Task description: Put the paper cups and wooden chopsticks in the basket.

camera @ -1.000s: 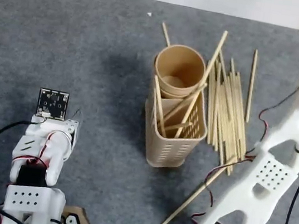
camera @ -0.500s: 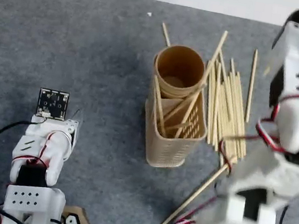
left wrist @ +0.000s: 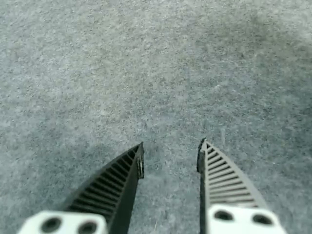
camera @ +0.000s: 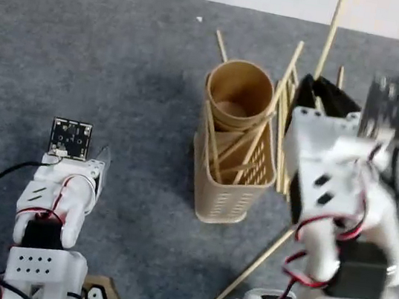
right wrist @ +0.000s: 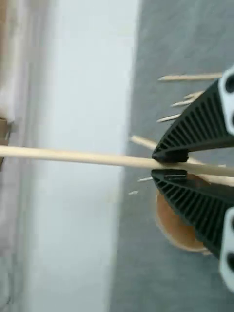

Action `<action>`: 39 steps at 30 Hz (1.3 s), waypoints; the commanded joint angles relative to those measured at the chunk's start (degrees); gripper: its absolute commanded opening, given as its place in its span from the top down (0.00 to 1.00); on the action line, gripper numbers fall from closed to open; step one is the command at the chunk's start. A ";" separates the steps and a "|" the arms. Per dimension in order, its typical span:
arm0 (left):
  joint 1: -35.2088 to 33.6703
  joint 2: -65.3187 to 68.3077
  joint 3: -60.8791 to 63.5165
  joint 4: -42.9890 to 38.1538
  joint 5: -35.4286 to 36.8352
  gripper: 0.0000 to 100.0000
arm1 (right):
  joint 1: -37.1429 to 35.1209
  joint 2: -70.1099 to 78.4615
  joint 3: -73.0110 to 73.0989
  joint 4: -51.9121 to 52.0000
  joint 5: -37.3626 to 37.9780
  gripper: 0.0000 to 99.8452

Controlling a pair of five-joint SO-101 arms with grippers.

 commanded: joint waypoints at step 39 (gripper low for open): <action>0.75 -0.57 -0.22 -1.05 -0.44 0.80 | 15.08 -8.22 21.76 -6.02 23.12 0.83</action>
